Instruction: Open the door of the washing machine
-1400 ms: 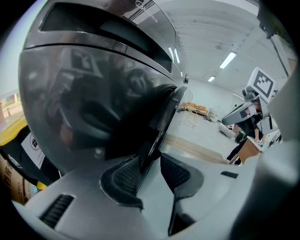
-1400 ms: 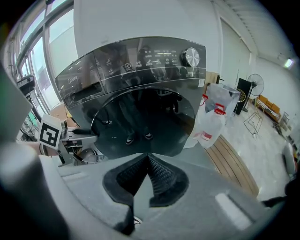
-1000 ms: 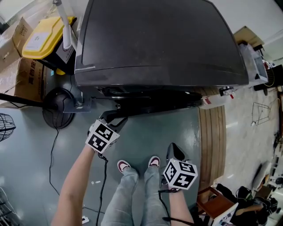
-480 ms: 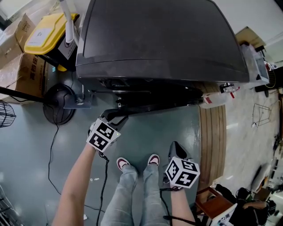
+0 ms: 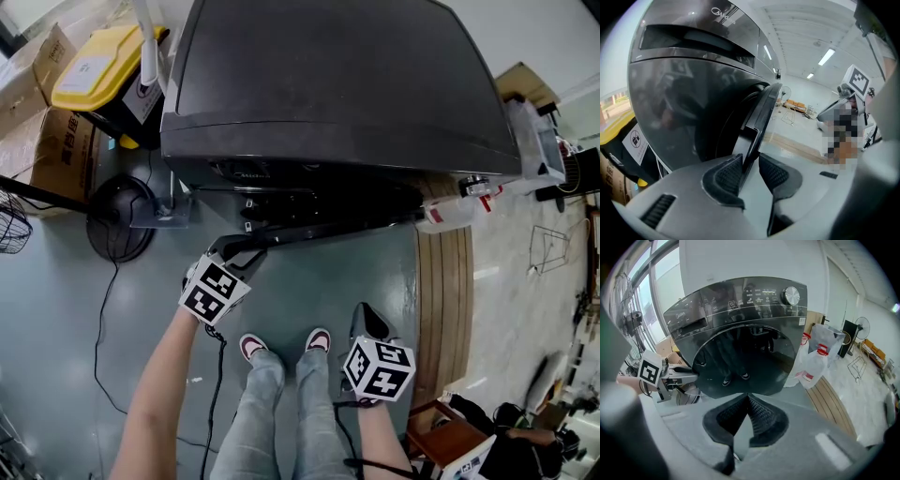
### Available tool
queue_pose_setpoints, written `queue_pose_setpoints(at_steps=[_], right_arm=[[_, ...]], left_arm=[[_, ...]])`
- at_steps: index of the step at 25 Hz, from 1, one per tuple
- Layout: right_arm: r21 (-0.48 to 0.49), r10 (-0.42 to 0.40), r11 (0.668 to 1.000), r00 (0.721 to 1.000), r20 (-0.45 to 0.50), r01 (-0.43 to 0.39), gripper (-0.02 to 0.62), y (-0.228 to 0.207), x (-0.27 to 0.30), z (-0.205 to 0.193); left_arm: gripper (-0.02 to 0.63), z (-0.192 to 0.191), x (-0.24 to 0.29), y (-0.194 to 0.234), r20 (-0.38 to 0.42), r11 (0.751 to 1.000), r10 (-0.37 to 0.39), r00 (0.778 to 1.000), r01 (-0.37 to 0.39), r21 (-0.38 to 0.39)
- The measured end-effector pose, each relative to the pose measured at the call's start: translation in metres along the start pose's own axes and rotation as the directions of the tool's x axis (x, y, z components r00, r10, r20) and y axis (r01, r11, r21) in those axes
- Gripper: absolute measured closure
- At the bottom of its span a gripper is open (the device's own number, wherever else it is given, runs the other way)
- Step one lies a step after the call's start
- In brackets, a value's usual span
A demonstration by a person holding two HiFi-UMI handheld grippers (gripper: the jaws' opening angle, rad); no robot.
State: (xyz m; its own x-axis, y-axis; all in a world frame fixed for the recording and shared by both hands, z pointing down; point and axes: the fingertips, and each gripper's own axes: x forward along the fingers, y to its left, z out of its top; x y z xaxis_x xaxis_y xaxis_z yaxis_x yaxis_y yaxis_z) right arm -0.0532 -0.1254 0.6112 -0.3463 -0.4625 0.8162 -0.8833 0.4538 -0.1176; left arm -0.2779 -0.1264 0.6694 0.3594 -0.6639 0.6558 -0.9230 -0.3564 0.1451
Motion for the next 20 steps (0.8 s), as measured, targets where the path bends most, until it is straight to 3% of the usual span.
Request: queue_pose_setpoints(at_steps=[20], right_arm=[[-0.015, -0.003, 1.0, 1.0, 0.007, 0.003, 0.591, -0.017, -0.007, -0.008]], left_arm=[[0.52, -0.023, -0.009, -0.063, -0.011, 0.998, -0.056, 0.998, 0.056, 0.013]])
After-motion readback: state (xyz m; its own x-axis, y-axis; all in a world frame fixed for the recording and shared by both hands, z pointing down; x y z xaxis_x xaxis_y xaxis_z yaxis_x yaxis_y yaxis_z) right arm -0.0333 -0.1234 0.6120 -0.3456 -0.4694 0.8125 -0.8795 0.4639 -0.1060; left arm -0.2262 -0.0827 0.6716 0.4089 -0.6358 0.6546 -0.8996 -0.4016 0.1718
